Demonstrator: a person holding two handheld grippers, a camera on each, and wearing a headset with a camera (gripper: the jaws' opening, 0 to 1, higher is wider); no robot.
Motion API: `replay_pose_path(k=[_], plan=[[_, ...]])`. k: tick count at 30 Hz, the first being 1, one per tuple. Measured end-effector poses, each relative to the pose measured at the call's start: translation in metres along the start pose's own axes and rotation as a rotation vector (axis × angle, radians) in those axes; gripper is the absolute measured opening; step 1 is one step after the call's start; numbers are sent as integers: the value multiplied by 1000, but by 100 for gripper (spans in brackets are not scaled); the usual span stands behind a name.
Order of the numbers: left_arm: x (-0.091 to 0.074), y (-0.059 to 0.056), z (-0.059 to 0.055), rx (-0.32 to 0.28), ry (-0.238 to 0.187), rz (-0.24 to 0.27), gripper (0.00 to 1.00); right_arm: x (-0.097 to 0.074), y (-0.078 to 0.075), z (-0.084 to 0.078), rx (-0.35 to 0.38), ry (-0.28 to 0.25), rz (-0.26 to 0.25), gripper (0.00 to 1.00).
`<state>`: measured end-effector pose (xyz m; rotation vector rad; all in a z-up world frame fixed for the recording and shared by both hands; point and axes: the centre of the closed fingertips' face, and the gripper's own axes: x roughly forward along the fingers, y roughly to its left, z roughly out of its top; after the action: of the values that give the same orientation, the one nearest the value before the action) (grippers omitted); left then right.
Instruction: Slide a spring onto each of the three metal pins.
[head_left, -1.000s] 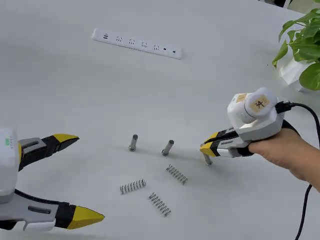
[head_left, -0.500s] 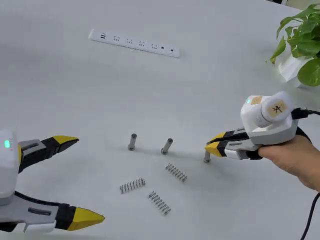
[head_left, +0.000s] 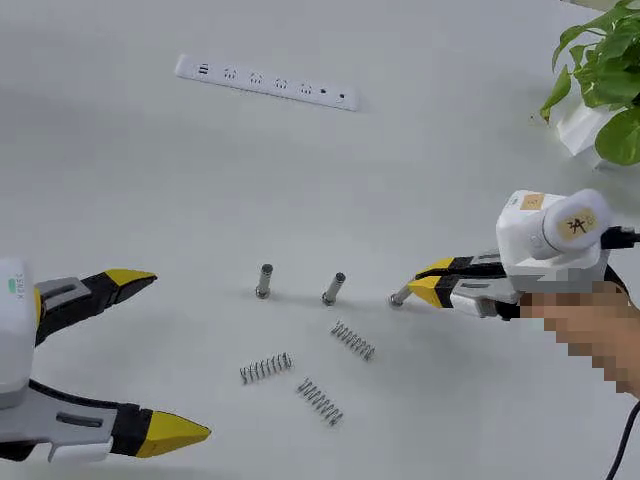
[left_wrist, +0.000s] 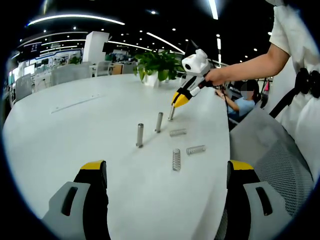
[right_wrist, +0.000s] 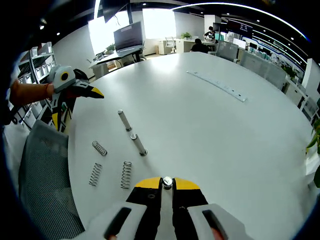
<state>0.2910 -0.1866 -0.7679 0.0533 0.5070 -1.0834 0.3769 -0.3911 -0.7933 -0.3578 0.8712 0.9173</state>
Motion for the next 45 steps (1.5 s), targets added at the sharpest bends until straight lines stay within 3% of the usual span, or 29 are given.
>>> replay_pose_path(k=[25,45], plan=[[0,-1,1,-1,-5,-1,99,2,1,-4,-51,37,-4,3],[1,-1,2,0,-8,-3,99,3,2,-1,-77,28,-5,4]])
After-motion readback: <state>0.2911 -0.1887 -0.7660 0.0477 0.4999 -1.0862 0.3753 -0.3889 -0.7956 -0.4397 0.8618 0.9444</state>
